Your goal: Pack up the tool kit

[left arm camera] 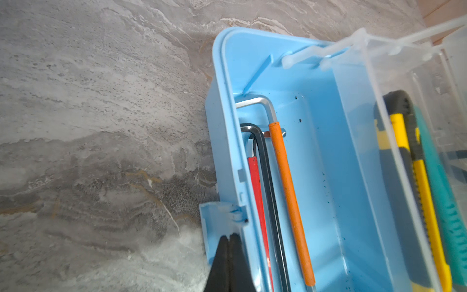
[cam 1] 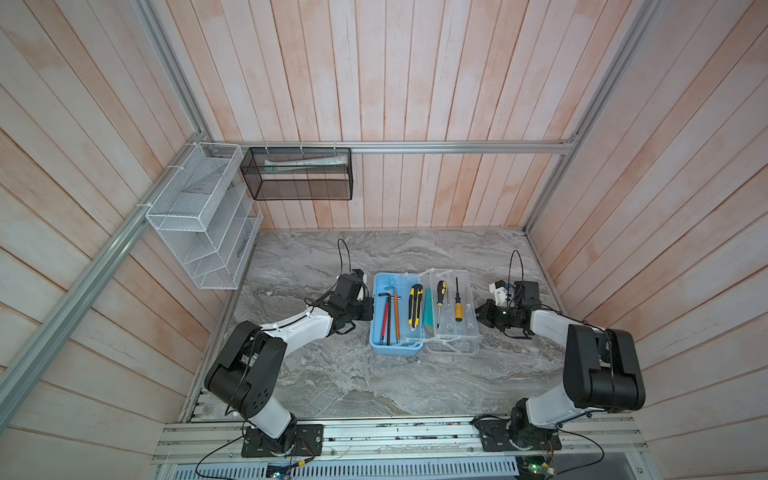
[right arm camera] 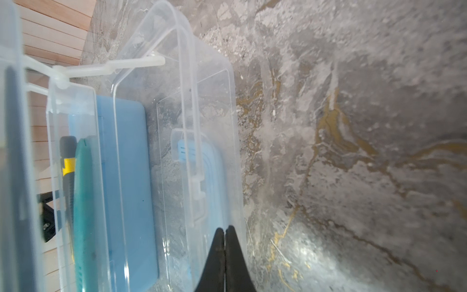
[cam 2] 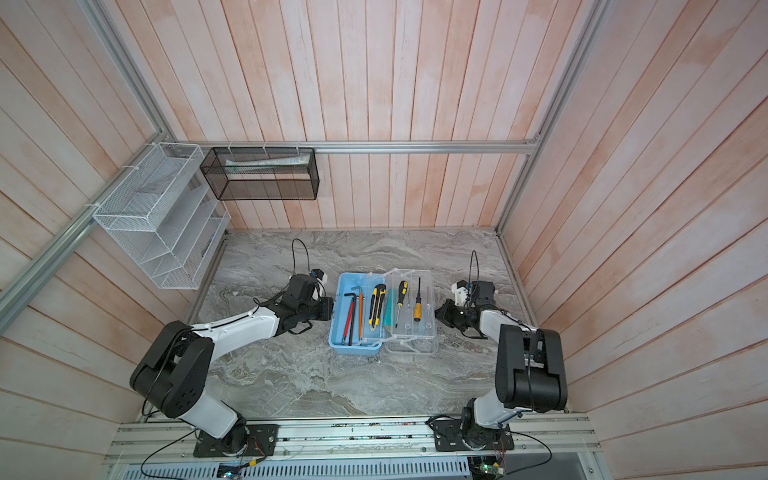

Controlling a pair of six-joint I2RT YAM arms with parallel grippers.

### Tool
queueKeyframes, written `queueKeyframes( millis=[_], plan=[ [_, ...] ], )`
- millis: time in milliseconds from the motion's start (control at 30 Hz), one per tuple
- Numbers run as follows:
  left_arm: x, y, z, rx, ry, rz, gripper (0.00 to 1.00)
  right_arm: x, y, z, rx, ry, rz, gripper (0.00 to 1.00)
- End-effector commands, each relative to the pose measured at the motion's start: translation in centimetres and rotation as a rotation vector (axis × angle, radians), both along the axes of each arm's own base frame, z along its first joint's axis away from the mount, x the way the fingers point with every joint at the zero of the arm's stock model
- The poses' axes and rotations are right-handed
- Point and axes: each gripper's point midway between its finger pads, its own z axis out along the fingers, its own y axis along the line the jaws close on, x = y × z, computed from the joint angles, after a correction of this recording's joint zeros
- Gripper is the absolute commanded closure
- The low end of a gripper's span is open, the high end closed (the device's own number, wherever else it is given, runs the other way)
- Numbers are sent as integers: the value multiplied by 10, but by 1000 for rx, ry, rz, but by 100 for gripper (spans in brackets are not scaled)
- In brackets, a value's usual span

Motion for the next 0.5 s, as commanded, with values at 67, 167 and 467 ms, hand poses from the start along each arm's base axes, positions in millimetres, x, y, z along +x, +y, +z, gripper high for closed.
queueKeyframes(
  millis=[67, 167, 467],
  plan=[
    [-6, -22, 3, -69, -16, -90, 100, -7, 21, 25, 108, -54, 84, 100],
    [-6, -21, 4, -71, -21, -91, 100, -5, 24, 37, 129, -78, 89, 100],
    [-5, -24, 9, -89, -44, -102, 100, -17, 33, 75, 170, -139, 132, 100]
  ],
)
